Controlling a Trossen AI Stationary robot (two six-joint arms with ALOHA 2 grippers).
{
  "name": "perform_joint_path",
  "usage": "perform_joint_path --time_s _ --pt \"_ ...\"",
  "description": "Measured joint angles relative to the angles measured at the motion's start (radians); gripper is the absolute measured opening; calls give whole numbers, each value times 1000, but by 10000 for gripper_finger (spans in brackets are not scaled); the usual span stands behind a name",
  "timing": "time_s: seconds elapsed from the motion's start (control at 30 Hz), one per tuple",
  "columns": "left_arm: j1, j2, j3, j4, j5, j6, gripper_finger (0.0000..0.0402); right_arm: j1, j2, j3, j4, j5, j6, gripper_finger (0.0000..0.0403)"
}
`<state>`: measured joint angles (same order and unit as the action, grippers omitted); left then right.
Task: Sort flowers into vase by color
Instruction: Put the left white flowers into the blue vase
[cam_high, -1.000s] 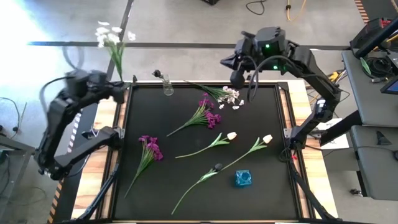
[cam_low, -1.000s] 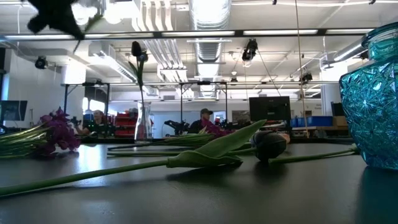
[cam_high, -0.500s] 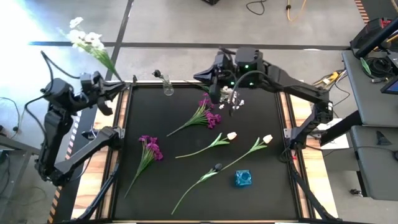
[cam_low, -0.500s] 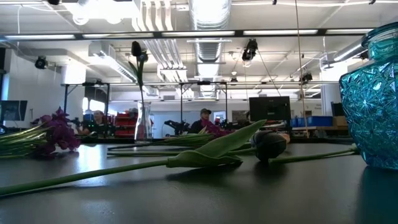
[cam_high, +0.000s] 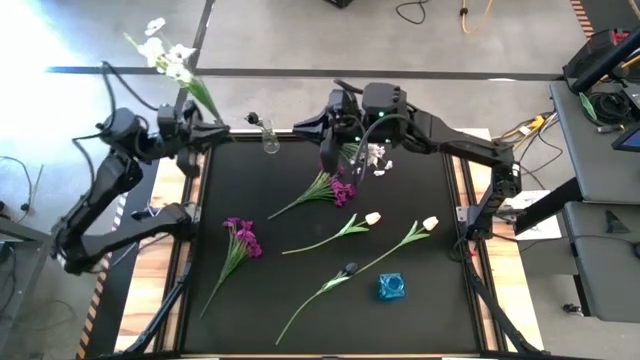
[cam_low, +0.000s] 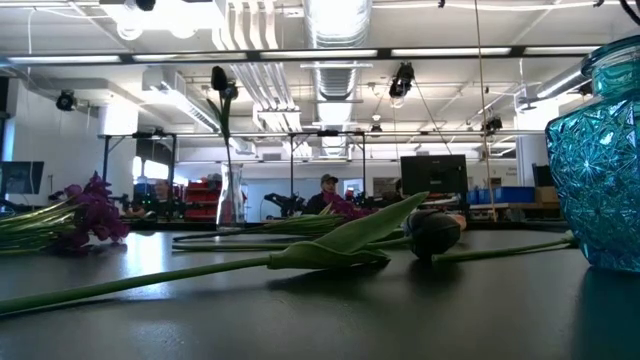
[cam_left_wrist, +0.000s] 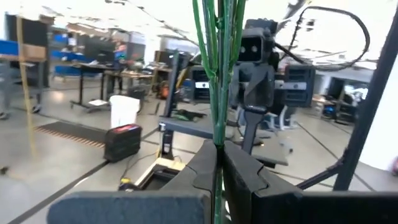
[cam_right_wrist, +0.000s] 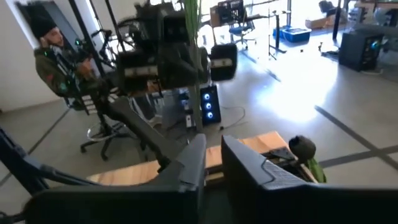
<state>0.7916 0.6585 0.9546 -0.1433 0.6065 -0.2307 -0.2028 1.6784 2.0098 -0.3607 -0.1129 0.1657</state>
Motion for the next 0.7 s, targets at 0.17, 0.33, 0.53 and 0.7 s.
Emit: perform_joint_path --time_s 0.17,0.33,0.53,0.7 --pt "-207 108 0 48 -145 68 0 0 8 31 0 9 20 112" --pt "-348 232 32 82 -253 116 0 0 8 31 -4 8 34 155" --pt "-373 358 123 99 -217 126 0 0 8 31 -17 9 45 188" --pt "-377 435 189 99 -171 130 0 0 8 31 -19 9 45 203"
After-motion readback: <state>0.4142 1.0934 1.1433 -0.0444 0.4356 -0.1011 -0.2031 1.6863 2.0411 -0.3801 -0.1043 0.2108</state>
